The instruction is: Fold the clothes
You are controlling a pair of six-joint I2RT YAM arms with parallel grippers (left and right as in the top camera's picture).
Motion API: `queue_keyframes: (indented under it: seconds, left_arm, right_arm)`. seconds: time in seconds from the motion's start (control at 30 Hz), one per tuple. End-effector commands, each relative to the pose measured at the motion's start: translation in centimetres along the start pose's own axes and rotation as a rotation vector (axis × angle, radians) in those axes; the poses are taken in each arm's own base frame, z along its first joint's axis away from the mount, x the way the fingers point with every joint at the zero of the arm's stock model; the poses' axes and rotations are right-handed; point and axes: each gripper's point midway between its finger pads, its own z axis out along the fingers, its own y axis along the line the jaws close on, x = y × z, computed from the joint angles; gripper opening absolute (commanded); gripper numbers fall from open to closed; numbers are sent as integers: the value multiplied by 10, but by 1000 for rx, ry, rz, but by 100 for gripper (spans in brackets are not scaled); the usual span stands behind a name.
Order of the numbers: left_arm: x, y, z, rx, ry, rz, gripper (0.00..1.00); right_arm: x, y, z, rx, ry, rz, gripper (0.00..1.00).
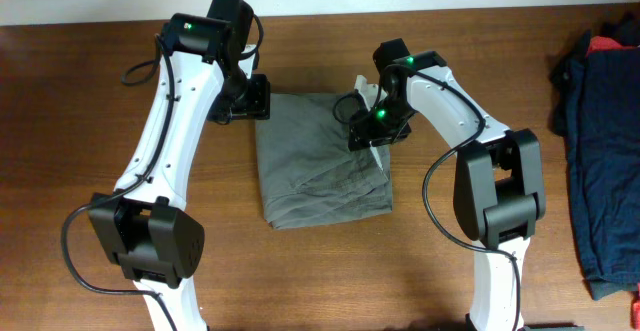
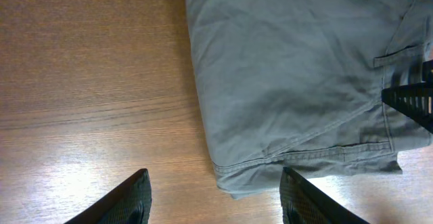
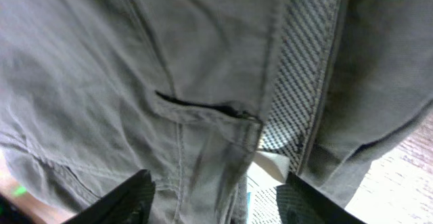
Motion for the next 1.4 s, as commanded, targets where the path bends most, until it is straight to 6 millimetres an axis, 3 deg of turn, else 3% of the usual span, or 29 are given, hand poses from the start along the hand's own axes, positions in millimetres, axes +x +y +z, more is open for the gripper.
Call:
queue_keyframes:
  seconds: [0.0,0.07,0.23,0.27,0.5,0.57,0.6,0.63,0.77,0.9,1.1,1.27,1.37]
  left_arm:
    - [-1,4,3,-17,2,-15,61]
    - [0,4,7,-18,9,-15,61]
    - [4,6,16,-22,30,-16,61]
    - [4,6,17,-22,32,-16,61]
    - [5,6,20,-24,38,-17,61]
    - [6,6,21,-24,39,-17,61]
    - [6,6,21,-25,40,-17,61]
    - [6,6,21,-25,40,-17,61]
    - [6,6,21,-25,40,-17,61]
    - [6,6,21,-25,40,-17,61]
    - [6,6,21,-24,40,-17,61]
    - [6,6,21,-24,39,-17,61]
    - [6,6,21,-24,39,-17,61]
  right_arm:
    - [0,6,2,-13,4,-10,55]
    - [0,6,3,-13,5,-10,45]
    - [-1,6,3,-12,4,9,7]
    - [0,6,3,-13,4,9,4]
    - [-1,6,3,-12,1,15,6]
    - [-3,5,3,-7,-4,12,45]
    - [-4,4,3,-4,-8,10,53]
    - [-5,4,3,-4,-12,9,60]
    - [-7,4,3,-4,-23,4,63]
    - [-7,3,6,-5,-19,6,61]
    - [-4,0,17,-13,9,18,45]
    - [-1,-2,22,-14,26,41,25]
    - [-1,-1,22,-18,27,45,4]
